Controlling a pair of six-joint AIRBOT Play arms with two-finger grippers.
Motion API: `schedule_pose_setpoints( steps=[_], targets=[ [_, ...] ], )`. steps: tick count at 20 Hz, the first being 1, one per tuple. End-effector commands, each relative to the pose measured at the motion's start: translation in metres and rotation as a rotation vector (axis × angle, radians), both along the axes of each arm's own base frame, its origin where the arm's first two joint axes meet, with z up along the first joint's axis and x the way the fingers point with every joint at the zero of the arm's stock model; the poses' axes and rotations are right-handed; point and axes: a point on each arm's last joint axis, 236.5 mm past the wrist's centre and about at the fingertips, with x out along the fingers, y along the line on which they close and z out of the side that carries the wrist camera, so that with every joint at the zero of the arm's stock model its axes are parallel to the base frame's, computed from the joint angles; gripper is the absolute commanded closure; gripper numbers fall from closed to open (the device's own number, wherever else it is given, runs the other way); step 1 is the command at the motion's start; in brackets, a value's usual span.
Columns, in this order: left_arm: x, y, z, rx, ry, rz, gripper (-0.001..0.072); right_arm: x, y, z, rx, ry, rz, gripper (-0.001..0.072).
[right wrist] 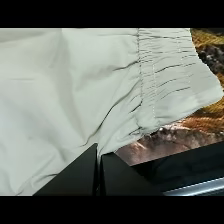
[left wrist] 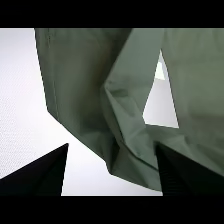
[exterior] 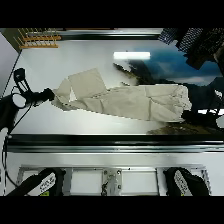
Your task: Fold the clothes and pants, and hang the long-sleeved shirts on hangers.
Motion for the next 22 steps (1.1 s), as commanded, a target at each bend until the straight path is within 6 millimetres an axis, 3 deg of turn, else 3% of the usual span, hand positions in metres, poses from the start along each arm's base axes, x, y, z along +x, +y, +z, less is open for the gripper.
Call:
schedule_pose_setpoints(
  steps=[1, 5, 8, 9, 10, 13, 14, 15, 17, 19, 20, 22],
  targets=[
    [0.037, 0.008, -0.037, -0.029, 0.094, 0.006, 0.0135, -0.002, 0.002, -0.001, 0.007, 0.010, 0.003, 0.0692],
    [0.067, 0.010, -0.062, -0.048, 0.178, -0.011, 0.0135, -0.004, 0.003, -0.002, 0.011, 0.017, 0.004, 0.0692],
    [0.072, 0.008, -0.083, -0.072, 0.279, -0.030, 0.0138, -0.004, 0.003, -0.003, 0.011, 0.017, 0.004, 0.0692],
    [0.072, 0.007, -0.089, -0.080, 0.310, -0.037, 0.0282, -0.004, 0.003, -0.003, 0.011, 0.018, 0.004, 0.0692],
    [0.074, 0.006, -0.092, -0.085, 0.327, -0.041, 0.0353, -0.003, 0.003, -0.003, 0.010, 0.018, 0.004, 0.0692],
    [0.080, 0.006, -0.097, -0.090, 0.344, -0.047, 0.0387, 0.002, -0.001, 0.000, -0.002, -0.009, -0.003, 0.0692],
    [0.084, 0.005, -0.095, -0.096, 0.333, -0.046, 0.0620, 0.006, -0.003, 0.001, -0.007, -0.023, -0.009, 0.0692],
    [0.092, 0.000, -0.087, -0.122, 0.301, -0.039, 0.0703, 0.010, -0.005, 0.001, -0.008, -0.030, -0.020, 0.0693],
    [0.119, -0.010, -0.053, -0.208, 0.193, -0.023, 0.0703, 0.025, -0.014, 0.004, -0.016, -0.050, -0.038, 0.0693],
    [0.155, -0.013, 0.021, -0.265, 0.001, -0.018, 0.0702, 0.055, -0.026, 0.031, -0.006, -0.107, -0.091, 0.0693],
    [0.169, -0.011, 0.069, -0.260, -0.109, -0.026, 0.0703, 0.076, -0.034, 0.059, -0.018, -0.164, -0.098, 0.0693],
    [0.177, -0.002, 0.161, -0.205, -0.301, -0.040, 0.0703, 0.111, -0.047, 0.128, -0.063, -0.305, -0.095, 0.0693]
  ],
)
